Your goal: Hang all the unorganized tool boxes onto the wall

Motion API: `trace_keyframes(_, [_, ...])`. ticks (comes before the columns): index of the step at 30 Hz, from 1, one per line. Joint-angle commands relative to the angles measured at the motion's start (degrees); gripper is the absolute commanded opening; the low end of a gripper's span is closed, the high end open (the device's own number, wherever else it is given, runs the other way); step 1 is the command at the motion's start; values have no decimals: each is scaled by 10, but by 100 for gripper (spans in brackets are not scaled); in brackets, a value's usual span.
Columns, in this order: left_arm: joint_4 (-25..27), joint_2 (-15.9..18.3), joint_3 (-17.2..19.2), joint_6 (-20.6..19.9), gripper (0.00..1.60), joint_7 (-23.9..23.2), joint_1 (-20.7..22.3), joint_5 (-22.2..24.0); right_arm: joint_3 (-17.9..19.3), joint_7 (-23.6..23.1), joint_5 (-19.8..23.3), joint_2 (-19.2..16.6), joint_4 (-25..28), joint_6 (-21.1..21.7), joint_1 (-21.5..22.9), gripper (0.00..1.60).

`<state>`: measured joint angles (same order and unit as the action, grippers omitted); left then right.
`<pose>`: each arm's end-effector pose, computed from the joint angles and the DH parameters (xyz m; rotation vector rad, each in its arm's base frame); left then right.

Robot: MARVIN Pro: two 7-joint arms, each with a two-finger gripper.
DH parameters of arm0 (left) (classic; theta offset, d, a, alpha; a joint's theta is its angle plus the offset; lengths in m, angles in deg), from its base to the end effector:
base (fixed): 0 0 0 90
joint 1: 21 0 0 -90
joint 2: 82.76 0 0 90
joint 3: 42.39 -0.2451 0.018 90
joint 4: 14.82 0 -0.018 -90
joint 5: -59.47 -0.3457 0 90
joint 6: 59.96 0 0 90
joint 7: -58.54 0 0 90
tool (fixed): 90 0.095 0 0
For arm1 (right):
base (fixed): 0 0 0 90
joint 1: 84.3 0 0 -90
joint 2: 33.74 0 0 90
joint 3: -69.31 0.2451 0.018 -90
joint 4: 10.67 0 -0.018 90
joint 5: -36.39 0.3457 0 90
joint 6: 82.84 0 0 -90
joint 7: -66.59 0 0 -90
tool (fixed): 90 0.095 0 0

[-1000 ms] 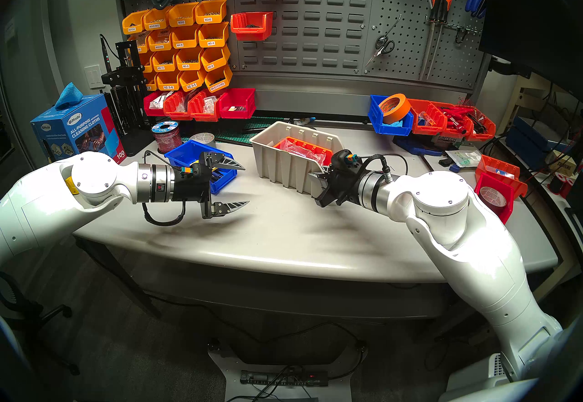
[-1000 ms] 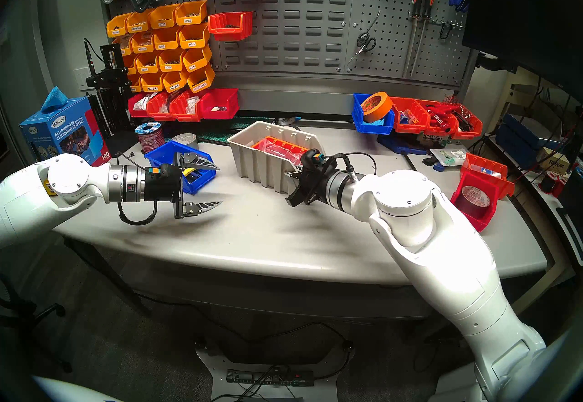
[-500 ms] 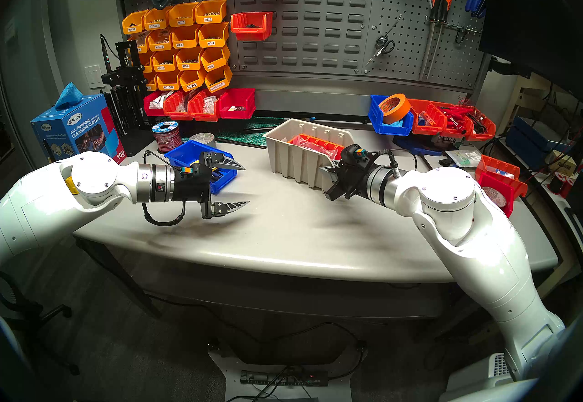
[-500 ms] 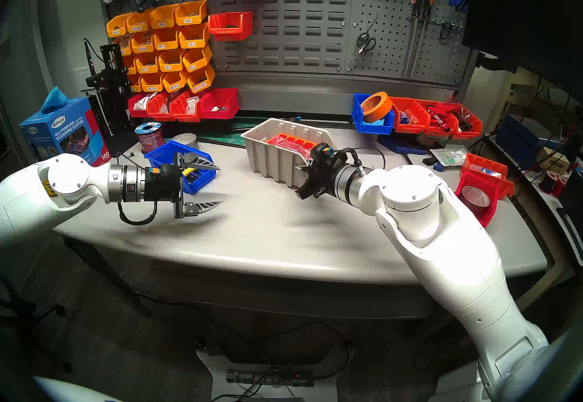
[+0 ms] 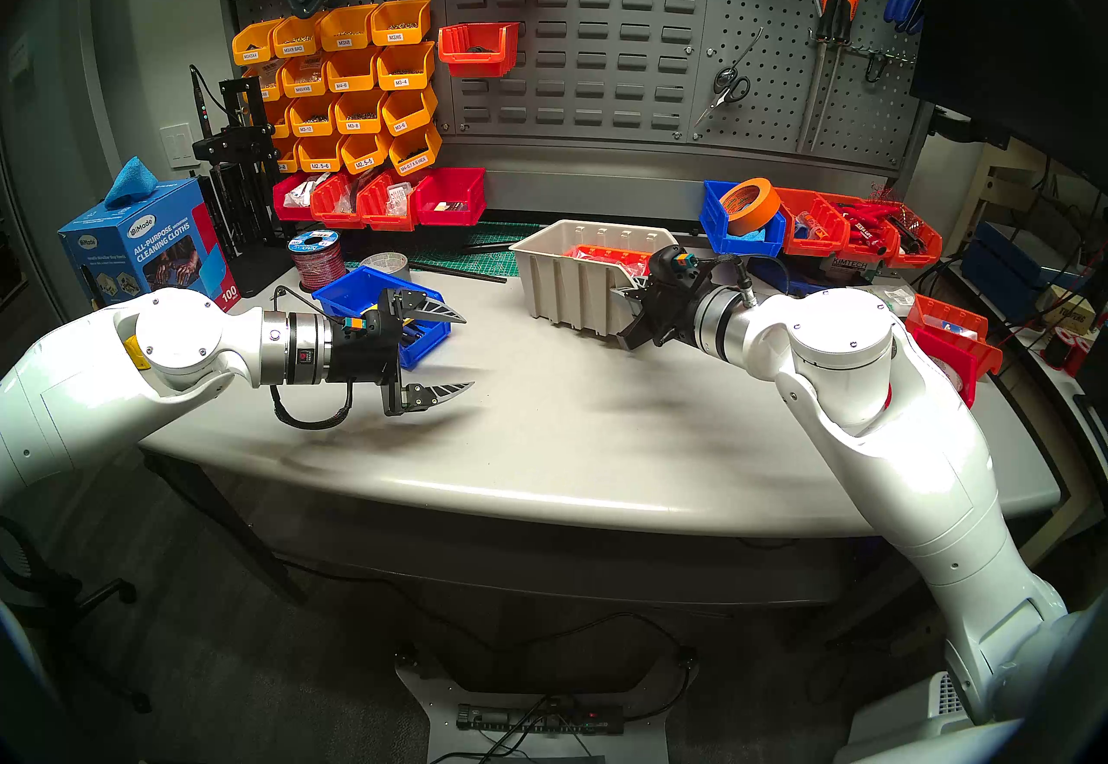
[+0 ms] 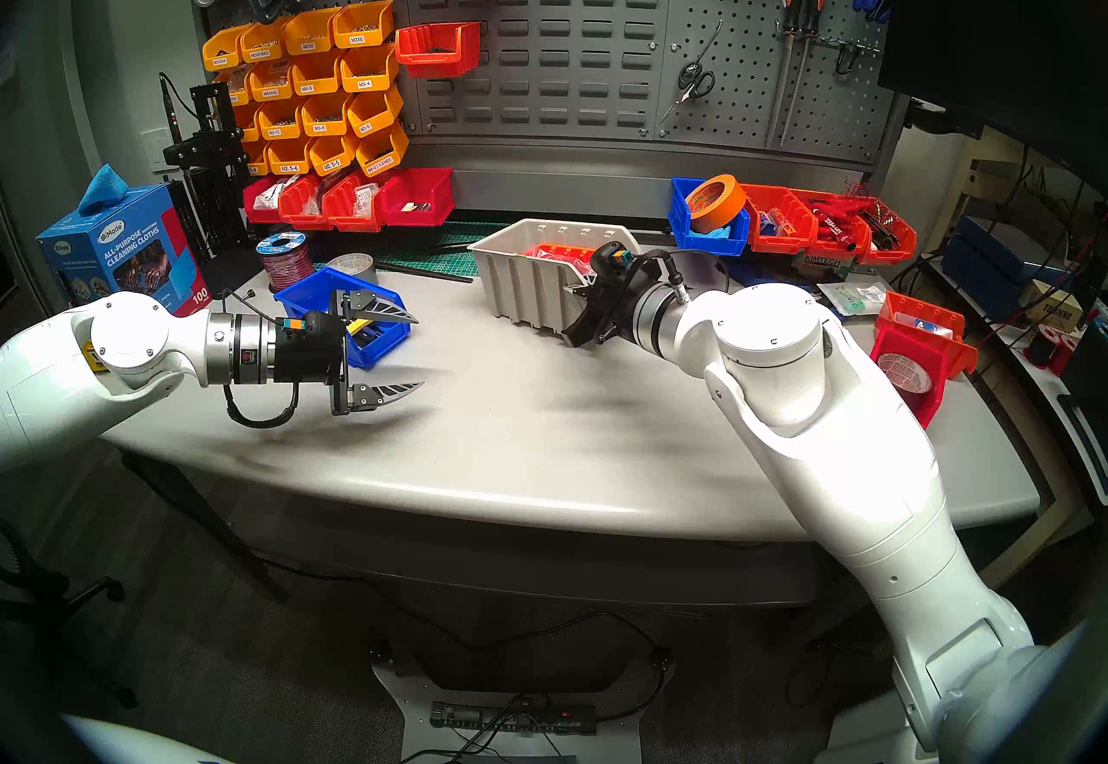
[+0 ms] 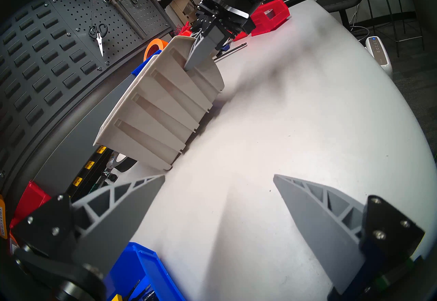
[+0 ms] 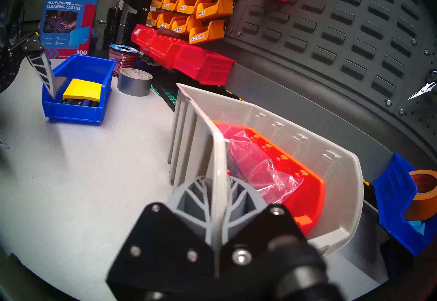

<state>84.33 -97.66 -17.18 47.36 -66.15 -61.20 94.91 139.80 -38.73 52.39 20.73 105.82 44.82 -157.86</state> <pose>0.4238 0.0386 -0.1558 1.5735 -1.8230 1.6010 0.4243 0.0771 -0.0816 -2.1602 -1.0846 -1.8369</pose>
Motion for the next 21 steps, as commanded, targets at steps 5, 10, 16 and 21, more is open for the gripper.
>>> trace_keyframes(5, [1,1,5,0,160,0,6,1,-24,66,-35,59,3,27,48,0])
trace_keyframes(10, [1,1,5,0,160,0,6,1,-46,110,-65,77,-5,41,57,0])
trace_keyframes(16, [1,1,5,0,160,0,6,1,-68,154,-93,93,-20,51,67,0])
trace_keyframes(21, [1,1,5,0,160,0,6,1,-83,167,-110,93,-23,54,74,0])
